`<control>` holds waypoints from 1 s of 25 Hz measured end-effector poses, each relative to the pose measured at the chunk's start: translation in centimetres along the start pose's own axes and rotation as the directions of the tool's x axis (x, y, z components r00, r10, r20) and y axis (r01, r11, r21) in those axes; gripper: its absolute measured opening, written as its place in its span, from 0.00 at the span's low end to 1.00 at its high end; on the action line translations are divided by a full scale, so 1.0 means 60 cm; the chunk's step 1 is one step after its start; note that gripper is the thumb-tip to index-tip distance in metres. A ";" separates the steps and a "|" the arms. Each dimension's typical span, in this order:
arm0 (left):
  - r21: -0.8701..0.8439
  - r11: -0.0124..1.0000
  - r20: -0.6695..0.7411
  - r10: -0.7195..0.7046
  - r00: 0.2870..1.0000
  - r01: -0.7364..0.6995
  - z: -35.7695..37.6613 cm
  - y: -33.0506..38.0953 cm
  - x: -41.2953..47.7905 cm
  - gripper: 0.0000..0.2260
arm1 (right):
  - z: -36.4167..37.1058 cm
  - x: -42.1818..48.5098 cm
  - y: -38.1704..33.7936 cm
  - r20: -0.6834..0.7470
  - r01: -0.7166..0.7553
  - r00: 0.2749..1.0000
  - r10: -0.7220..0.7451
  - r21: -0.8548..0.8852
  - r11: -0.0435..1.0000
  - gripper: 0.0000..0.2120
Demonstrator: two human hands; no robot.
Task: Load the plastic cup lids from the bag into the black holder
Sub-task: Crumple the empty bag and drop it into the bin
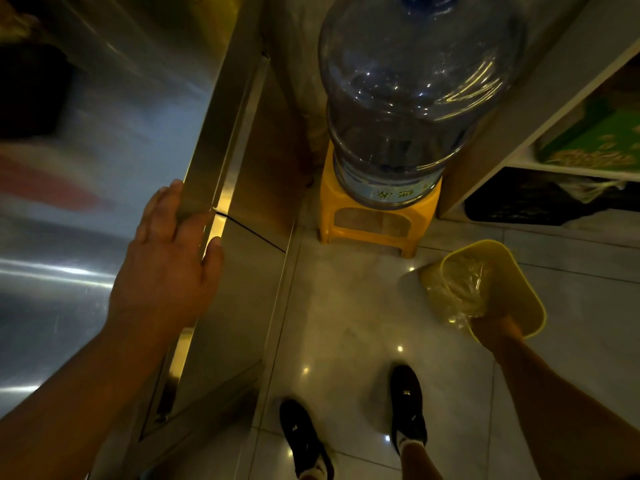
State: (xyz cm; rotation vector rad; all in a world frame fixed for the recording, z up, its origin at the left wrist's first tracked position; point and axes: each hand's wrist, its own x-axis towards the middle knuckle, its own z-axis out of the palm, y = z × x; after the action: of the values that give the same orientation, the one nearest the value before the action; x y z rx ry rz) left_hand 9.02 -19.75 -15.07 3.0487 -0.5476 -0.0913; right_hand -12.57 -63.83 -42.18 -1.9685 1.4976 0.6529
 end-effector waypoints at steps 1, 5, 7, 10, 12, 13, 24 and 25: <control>-0.005 1.000 -0.008 0.008 1.000 -0.008 -0.001 0.000 -0.003 0.22 | -0.002 -0.009 -0.004 0.029 0.027 0.999 -0.026 -0.028 0.999 0.25; -0.059 0.998 0.005 -0.005 1.000 0.005 -0.013 0.009 -0.007 0.18 | -0.033 -0.043 -0.012 0.136 0.077 0.988 -0.072 -0.033 0.996 0.29; -0.088 0.996 0.016 -0.003 1.000 0.004 -0.020 0.008 -0.012 0.17 | -0.039 -0.058 -0.014 0.142 0.181 0.977 -0.157 -0.171 0.969 0.35; -0.041 0.998 -0.021 0.057 0.998 -0.057 -0.005 -0.016 -0.017 0.23 | 0.007 -0.063 -0.018 0.287 0.488 0.872 -0.397 -0.569 0.662 0.47; 0.053 0.993 -0.070 0.106 0.992 -0.103 0.026 -0.042 -0.007 0.29 | 0.076 -0.031 -0.031 0.358 0.529 0.846 -0.395 -0.657 0.538 0.47; 0.113 0.987 -0.093 0.128 0.987 -0.117 0.042 -0.056 0.003 0.32 | 0.107 -0.016 -0.040 0.352 0.512 0.857 -0.377 -0.666 0.543 0.46; 0.202 0.960 -0.187 0.234 0.954 -0.196 0.072 -0.042 -0.012 0.27 | 0.238 0.012 0.007 0.365 0.543 0.839 -0.404 -0.609 0.578 0.41; 0.192 0.965 -0.153 0.207 0.966 -0.176 0.062 -0.027 -0.020 0.25 | 0.248 0.007 0.006 0.378 0.550 0.835 -0.400 -0.605 0.575 0.41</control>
State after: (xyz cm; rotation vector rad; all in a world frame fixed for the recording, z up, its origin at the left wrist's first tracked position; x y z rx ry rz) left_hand 8.21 -17.96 -18.79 3.1078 -0.8775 0.2386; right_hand -13.36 -53.80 -53.19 -2.6131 0.5196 1.2456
